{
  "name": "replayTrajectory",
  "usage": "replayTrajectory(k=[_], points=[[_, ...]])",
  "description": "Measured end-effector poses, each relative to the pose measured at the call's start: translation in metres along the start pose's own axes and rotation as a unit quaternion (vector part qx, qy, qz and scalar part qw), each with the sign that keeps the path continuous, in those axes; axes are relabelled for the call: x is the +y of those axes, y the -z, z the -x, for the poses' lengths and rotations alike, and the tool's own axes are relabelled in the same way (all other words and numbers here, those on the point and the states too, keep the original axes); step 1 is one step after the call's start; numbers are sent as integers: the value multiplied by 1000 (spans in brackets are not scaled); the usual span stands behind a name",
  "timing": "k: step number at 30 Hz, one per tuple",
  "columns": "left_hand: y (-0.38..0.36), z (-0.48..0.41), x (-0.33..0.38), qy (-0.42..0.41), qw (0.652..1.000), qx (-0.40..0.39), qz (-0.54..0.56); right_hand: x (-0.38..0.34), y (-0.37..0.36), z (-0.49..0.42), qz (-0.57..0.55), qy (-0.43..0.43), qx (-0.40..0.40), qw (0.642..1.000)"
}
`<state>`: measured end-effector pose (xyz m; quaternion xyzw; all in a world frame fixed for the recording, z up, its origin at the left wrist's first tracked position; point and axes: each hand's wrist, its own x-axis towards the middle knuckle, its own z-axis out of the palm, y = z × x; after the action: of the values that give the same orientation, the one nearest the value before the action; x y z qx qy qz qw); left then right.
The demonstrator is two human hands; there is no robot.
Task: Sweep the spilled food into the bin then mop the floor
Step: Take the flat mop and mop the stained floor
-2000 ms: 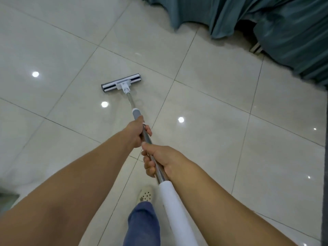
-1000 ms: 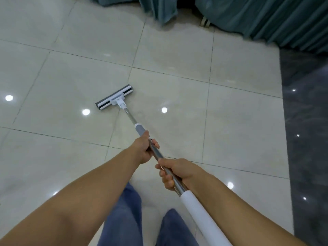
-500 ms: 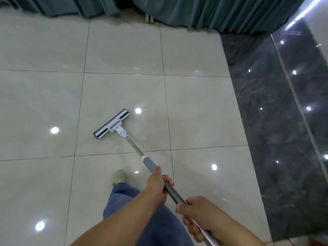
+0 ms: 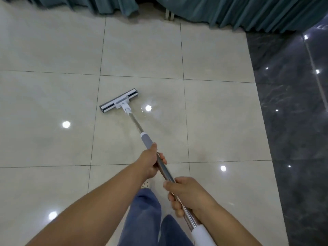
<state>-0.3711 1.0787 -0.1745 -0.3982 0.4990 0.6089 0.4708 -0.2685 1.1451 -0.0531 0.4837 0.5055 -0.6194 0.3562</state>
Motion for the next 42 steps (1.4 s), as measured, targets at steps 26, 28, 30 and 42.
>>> replayTrajectory(k=[26,28,30,42], points=[[-19,-47,44,-26,998,10,-51,-22,9,-60,-176,-10,-50,983],[-24,-29,1,-22,998,7,-56,16,23,-41,-184,-12,-47,982],[-29,-12,-47,-17,998,3,-60,60,39,-21,-188,-17,-47,981],[-71,101,-383,51,996,-27,-62,363,163,118,-137,-52,10,989]])
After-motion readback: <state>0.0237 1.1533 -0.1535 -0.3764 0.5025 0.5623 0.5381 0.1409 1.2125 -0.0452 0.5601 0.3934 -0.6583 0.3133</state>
